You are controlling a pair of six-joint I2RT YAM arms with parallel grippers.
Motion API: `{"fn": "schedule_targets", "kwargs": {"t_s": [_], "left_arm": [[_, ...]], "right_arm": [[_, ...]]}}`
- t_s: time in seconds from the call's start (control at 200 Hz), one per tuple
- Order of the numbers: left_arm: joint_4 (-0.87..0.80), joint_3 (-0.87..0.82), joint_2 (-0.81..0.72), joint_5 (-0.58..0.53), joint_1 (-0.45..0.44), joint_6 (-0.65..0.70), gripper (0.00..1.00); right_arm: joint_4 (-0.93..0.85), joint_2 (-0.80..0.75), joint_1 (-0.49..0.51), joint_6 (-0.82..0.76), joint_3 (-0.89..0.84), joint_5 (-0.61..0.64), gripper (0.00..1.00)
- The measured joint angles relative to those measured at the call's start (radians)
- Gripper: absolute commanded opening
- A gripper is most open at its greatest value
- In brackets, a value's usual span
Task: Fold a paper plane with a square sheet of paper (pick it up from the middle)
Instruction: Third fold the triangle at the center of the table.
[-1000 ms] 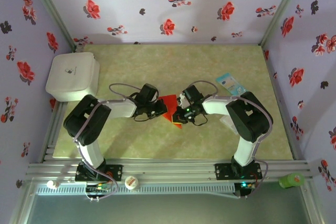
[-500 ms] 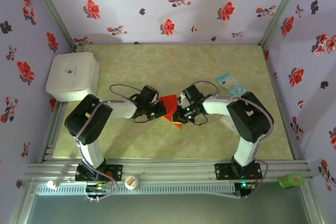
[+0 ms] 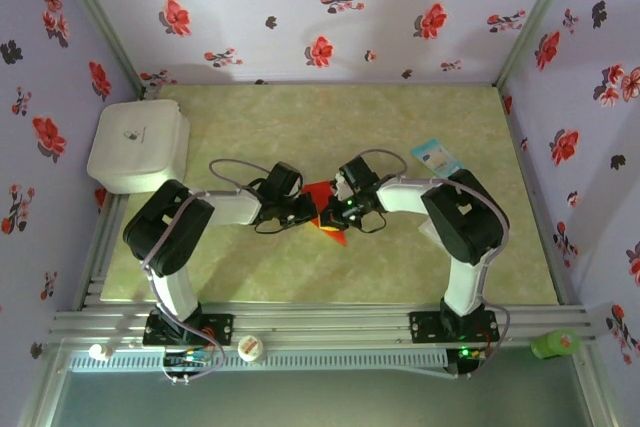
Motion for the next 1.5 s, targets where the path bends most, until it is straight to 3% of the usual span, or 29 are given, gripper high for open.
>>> {"fn": "schedule_targets", "kwargs": {"t_s": [1.105,1.5], "left_arm": [[-0.001,0.013,0.014,0.006,0.000,0.000,0.00],[0.001,0.013,0.014,0.007,0.000,0.000,0.00]], "right_arm": [[0.049,-0.234,-0.039,-0.050,-0.290,0.034,0.11],[-0.117,-0.386,-0.055,-0.102,-0.298,0.050,0.11]]}}
